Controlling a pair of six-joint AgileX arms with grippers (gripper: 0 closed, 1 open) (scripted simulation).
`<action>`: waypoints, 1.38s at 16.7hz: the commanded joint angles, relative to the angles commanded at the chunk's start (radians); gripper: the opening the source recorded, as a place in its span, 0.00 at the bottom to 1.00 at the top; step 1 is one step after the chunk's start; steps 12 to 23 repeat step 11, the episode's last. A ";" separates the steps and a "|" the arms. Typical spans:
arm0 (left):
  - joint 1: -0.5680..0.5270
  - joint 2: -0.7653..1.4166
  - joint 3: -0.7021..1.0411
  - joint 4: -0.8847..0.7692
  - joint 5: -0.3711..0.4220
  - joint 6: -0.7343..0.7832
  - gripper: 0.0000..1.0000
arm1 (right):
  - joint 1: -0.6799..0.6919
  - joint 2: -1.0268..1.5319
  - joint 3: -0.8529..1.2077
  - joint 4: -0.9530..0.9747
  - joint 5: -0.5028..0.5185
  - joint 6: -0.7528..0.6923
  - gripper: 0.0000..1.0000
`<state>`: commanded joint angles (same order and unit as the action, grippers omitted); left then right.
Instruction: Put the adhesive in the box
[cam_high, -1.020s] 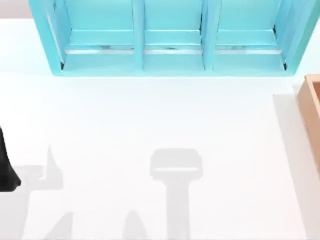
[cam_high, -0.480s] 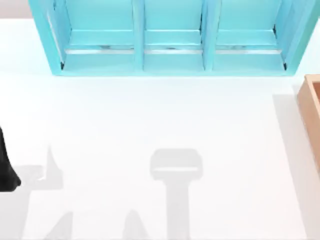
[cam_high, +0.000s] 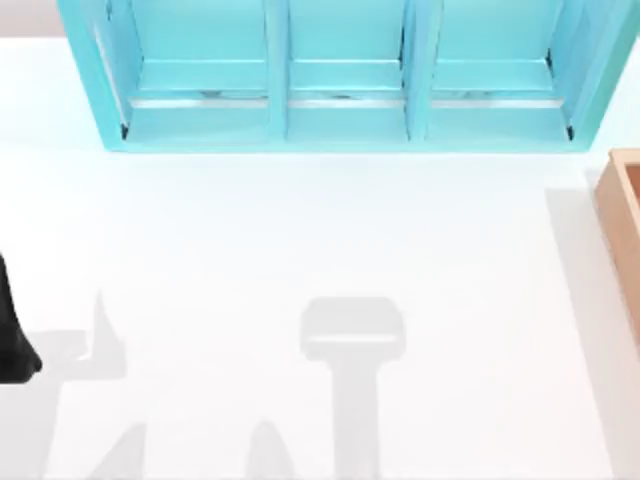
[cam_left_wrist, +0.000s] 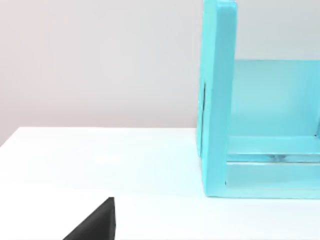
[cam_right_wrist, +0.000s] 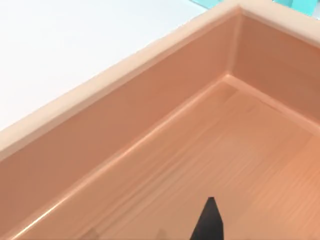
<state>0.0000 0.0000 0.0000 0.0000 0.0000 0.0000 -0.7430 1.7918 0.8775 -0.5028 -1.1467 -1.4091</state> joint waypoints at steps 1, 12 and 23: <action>0.000 0.000 0.000 0.000 0.000 0.000 1.00 | 0.000 0.000 0.000 0.000 0.000 0.000 0.68; 0.000 0.000 0.000 0.000 0.000 0.000 1.00 | 0.000 0.000 0.000 0.000 0.000 0.000 1.00; 0.000 0.000 0.000 0.000 0.000 0.000 1.00 | 0.000 0.000 0.000 0.000 0.000 0.000 1.00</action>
